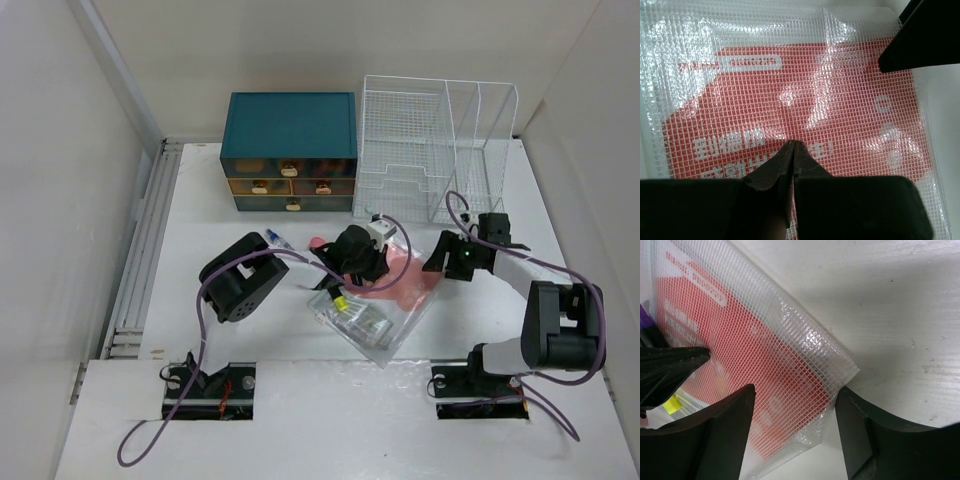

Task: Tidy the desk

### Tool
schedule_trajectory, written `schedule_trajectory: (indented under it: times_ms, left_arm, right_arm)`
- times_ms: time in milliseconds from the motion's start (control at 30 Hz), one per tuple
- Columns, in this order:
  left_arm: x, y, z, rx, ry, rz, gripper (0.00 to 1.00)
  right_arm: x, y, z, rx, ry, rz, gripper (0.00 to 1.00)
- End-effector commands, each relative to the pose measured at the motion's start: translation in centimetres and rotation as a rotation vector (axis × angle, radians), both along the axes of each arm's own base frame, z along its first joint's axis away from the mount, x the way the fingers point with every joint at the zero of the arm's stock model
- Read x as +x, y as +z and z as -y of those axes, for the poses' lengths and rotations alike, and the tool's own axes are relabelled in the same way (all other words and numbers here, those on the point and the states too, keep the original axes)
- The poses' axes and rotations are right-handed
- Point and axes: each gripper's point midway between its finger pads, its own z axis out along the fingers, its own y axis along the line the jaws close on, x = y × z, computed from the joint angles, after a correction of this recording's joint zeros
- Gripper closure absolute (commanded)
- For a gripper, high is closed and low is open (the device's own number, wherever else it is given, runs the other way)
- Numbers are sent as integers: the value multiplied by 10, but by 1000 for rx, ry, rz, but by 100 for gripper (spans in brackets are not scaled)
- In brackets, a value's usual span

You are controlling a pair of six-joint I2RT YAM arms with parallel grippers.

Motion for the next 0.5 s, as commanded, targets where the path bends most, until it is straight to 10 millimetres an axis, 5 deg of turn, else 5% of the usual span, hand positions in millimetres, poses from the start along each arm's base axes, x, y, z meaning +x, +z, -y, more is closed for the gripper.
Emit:
schedule_trajectory:
  times_ms: [0,300,467]
  left_arm:
    - [-11,-25,-3,50,-23,-58,100]
    - [-19,-42,-1,65,-31,-95,100]
    - [-22,-50,6,68,-49,-104,100]
  right_arm:
    - [-10,-2,-18,74,48,-24,31]
    - [-16,12,-51,199,170,12,43]
    - [-14,23,-57,234,197,52,58]
